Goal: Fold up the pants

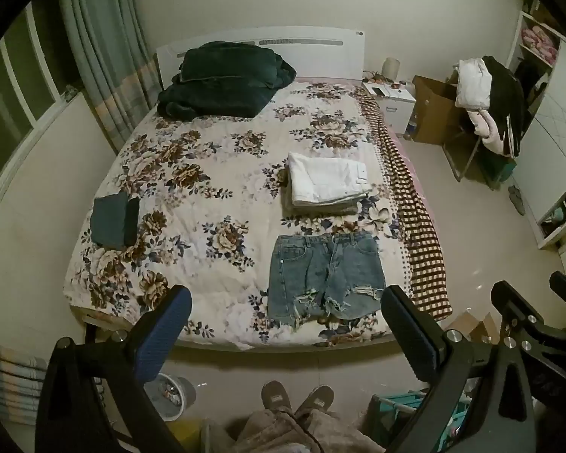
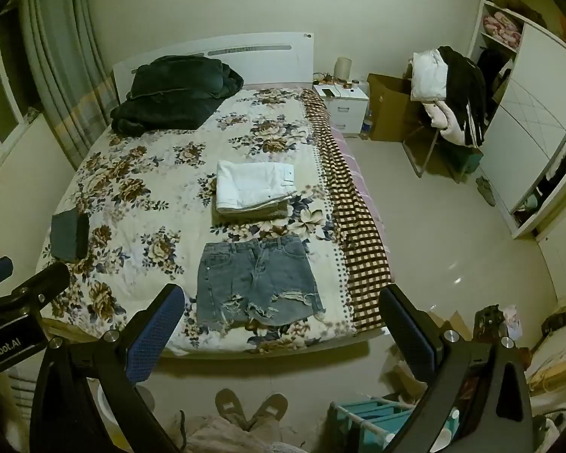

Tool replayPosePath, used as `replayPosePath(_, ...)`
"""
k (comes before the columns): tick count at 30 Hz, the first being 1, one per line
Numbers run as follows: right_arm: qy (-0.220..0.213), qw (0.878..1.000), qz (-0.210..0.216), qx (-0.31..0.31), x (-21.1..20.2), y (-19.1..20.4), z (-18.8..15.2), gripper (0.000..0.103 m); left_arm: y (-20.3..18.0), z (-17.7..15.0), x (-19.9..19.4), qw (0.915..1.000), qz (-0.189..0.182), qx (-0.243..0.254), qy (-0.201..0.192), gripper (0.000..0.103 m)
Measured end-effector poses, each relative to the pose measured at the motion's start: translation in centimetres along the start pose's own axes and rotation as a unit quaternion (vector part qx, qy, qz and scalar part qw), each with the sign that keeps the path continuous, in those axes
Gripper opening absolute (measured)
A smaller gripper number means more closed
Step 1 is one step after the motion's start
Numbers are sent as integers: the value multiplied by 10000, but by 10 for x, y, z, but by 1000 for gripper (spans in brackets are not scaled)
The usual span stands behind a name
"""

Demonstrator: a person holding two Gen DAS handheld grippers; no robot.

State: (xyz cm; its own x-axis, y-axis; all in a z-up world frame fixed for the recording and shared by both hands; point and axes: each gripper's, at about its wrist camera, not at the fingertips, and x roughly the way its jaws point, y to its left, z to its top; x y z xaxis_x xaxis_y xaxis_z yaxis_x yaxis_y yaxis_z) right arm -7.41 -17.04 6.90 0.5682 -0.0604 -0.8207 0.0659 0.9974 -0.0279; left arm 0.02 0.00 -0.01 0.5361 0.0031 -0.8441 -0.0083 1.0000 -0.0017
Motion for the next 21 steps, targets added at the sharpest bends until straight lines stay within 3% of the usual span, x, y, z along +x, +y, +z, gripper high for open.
replayPosePath(21,11,10000,-23,-23,-6,1,0,103,2,-5,-2,10000,-12,12,24,103)
